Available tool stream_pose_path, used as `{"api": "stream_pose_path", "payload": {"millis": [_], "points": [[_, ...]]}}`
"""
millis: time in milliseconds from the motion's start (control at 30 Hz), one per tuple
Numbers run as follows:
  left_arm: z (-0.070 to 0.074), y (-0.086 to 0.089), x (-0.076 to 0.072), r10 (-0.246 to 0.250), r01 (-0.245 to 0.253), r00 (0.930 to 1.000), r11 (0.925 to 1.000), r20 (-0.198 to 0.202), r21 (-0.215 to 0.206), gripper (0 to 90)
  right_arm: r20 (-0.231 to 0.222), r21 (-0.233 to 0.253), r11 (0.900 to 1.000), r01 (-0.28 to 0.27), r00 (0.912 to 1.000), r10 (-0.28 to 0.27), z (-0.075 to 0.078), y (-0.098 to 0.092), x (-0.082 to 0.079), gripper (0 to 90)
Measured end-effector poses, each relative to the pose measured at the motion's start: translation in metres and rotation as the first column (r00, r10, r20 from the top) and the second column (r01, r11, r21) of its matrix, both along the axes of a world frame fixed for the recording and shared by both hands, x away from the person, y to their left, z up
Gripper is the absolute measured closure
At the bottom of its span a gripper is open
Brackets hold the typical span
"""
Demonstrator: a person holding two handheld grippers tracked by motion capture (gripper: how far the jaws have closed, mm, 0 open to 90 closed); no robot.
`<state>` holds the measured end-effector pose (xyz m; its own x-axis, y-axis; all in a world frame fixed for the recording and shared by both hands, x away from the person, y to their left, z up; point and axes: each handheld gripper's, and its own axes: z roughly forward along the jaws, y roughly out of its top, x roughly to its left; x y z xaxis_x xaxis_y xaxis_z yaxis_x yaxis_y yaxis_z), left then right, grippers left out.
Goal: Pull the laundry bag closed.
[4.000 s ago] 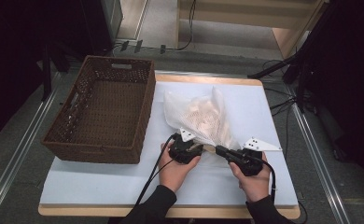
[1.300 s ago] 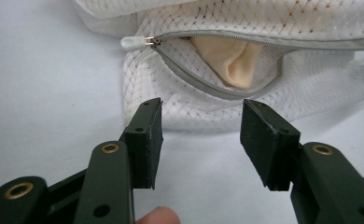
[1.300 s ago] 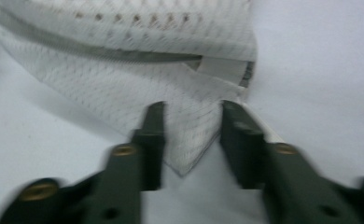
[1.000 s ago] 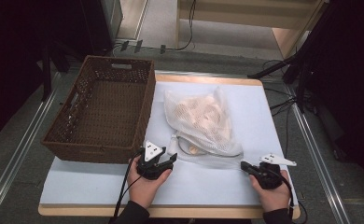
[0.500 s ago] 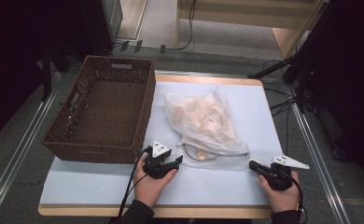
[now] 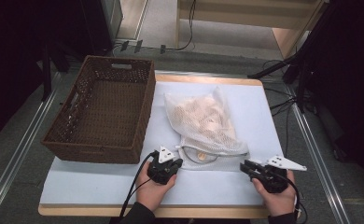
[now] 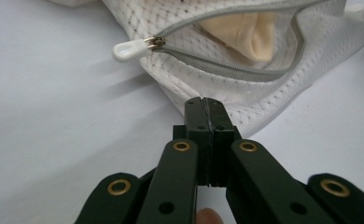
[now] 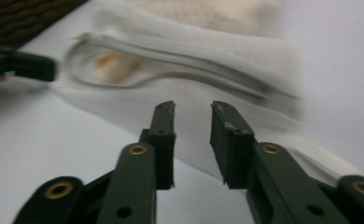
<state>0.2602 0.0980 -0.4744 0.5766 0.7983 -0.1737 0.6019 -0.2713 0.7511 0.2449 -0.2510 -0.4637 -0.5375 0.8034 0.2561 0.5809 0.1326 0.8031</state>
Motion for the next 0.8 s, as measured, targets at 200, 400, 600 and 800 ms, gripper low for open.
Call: {"api": "stream_pose_path", "payload": {"millis": [200, 400, 600, 800], "points": [[0.003, 0.013, -0.012, 0.003, -0.002, 0.9998, 0.9995, 0.021, -0.033, 90.0, 0.074, -0.025, 0.978, -0.209, 0.9749, 0.21, 0.017, 0.07, -0.002, 55.0], [0.009, 0.019, -0.028, -0.002, 0.005, 0.9987, 0.9984, 0.05, -0.056, 90.0, 0.159, -0.069, 0.963, -0.261, 0.95, 0.269, 0.028, 0.128, 0.012, 38.1], [0.001, 0.025, -0.031, -0.001, 0.003, 0.9997, 0.9979, 0.025, -0.065, 90.0, 0.117, -0.125, 0.953, -0.277, 0.9494, 0.292, 0.01, 0.154, 0.034, 27.3], [0.003, 0.027, -0.034, 0.001, 0.001, 0.9996, 0.9975, 0.029, -0.071, 90.0, 0.051, -0.211, 0.94, -0.266, 0.9579, 0.283, -0.012, 0.16, 0.04, 23.9]]}}
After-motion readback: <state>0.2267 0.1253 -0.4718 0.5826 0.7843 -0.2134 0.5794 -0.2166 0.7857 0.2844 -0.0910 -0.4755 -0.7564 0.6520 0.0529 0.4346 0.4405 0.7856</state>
